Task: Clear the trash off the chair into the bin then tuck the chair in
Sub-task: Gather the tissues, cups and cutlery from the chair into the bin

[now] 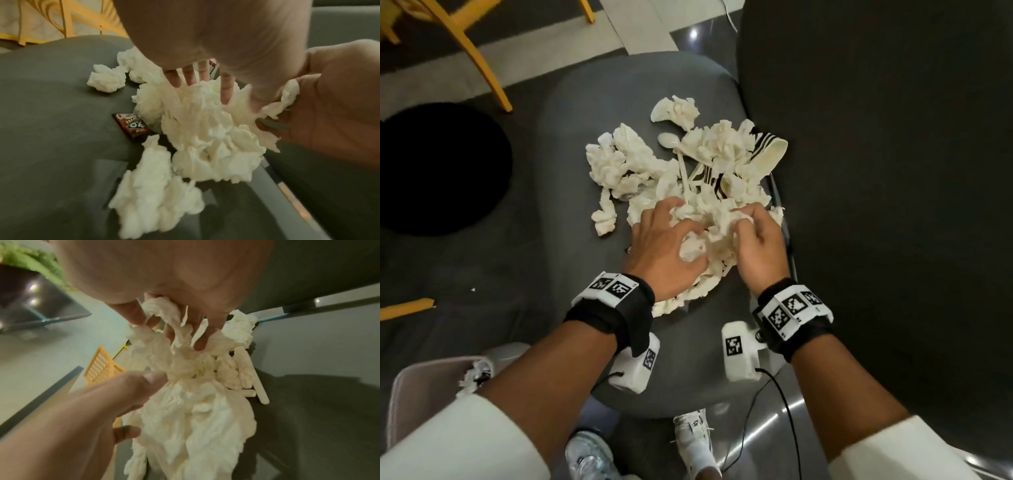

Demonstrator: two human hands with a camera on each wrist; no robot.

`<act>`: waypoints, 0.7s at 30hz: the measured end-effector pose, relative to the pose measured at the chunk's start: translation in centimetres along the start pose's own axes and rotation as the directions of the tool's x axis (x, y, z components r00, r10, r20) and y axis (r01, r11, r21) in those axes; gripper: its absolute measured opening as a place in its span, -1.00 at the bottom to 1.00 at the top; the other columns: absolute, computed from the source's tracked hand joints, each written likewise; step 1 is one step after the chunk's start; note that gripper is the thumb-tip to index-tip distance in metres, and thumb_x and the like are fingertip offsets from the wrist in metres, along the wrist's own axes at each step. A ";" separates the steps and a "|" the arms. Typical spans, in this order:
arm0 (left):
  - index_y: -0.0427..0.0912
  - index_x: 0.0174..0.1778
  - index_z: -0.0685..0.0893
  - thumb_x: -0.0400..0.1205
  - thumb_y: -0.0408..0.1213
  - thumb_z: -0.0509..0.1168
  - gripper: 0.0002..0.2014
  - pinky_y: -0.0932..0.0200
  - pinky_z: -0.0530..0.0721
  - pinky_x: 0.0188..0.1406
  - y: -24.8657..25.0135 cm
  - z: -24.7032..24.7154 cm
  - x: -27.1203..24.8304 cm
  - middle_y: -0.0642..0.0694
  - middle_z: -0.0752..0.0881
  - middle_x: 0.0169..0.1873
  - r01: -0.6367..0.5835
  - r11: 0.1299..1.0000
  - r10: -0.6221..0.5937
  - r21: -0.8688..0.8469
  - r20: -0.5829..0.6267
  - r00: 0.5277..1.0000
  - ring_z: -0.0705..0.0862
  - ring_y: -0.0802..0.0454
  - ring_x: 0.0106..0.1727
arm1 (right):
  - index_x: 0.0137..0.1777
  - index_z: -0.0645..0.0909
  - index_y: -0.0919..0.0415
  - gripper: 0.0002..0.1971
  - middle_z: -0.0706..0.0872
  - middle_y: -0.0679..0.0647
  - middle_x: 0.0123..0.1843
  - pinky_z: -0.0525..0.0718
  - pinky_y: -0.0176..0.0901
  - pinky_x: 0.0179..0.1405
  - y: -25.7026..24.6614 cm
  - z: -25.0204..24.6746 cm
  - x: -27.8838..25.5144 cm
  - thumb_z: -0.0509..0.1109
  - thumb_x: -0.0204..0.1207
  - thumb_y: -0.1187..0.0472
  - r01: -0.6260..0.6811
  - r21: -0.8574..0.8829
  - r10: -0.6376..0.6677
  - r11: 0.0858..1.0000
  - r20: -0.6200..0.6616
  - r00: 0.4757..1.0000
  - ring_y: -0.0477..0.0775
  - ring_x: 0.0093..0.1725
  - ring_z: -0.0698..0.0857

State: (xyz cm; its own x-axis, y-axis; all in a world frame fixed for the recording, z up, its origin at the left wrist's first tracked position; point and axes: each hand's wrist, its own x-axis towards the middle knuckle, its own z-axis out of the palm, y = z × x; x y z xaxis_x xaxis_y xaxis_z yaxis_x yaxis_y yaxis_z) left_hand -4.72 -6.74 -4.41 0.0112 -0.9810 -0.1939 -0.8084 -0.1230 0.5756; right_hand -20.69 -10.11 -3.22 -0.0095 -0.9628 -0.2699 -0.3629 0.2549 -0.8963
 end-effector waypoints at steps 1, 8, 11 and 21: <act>0.27 0.26 0.59 0.33 0.25 0.39 -0.45 -0.04 0.26 0.47 0.1 0.0 -0.3 0.09 0.19 0.58 -0.034 0.998 0.034 0.046 0.011 0.999 0.24 -0.08 0.51 | -0.11 0.55 0.15 -0.92 0.62 -0.08 -0.28 0.60 -0.13 -0.18 -0.1 -0.2 0.2 0.24 0.56 0.22 -0.027 -0.003 0.027 1.000 -0.018 0.999 -0.14 -0.29 0.59; 0.00 0.20 0.69 0.51 -0.17 0.42 -0.67 -0.24 0.38 0.42 -2.3 0.8 -1.2 -0.10 0.19 0.65 -0.147 0.949 0.099 0.279 0.180 0.979 0.18 -0.23 0.56 | 0.38 0.50 -0.03 -0.67 0.67 0.02 -0.16 0.57 -0.09 -0.12 2.1 0.2 -0.1 0.11 0.70 0.22 0.084 -0.335 -0.023 0.939 0.183 0.983 0.04 -0.20 0.62; -0.19 0.15 0.70 0.57 -0.34 0.30 -0.76 -0.20 0.47 0.44 -2.9 0.5 -0.6 -0.16 0.34 0.61 -0.131 0.991 0.131 0.012 0.018 0.991 0.37 -0.23 0.53 | 0.58 0.43 -0.12 -0.57 0.50 0.05 0.18 0.36 -0.28 0.12 1.7 0.3 -0.1 0.12 0.73 0.13 0.092 -0.457 0.001 0.885 0.200 0.980 -0.01 0.06 0.48; -0.14 -0.49 0.27 0.56 -0.23 0.00 -0.73 0.27 0.27 -0.50 1.2 -5.1 -0.2 -0.03 0.34 -0.53 0.162 0.758 -0.368 -0.632 -0.209 0.906 0.29 0.12 -0.48 | 0.23 0.66 0.07 -0.67 0.41 0.09 0.08 0.59 -0.01 0.15 0.5 2.4 1.6 0.28 0.53 0.35 0.292 -0.539 -0.182 0.790 0.248 0.951 0.11 0.14 0.43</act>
State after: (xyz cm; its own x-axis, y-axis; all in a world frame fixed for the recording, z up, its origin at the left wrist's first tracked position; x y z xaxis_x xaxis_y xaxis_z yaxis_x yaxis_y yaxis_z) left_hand -2.72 -7.49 0.39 0.4304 -0.8750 -0.2216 -0.2388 -0.3471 0.9069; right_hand -18.70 -11.34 -4.97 0.2880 -0.9404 -0.1806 -0.7917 -0.1278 -0.5974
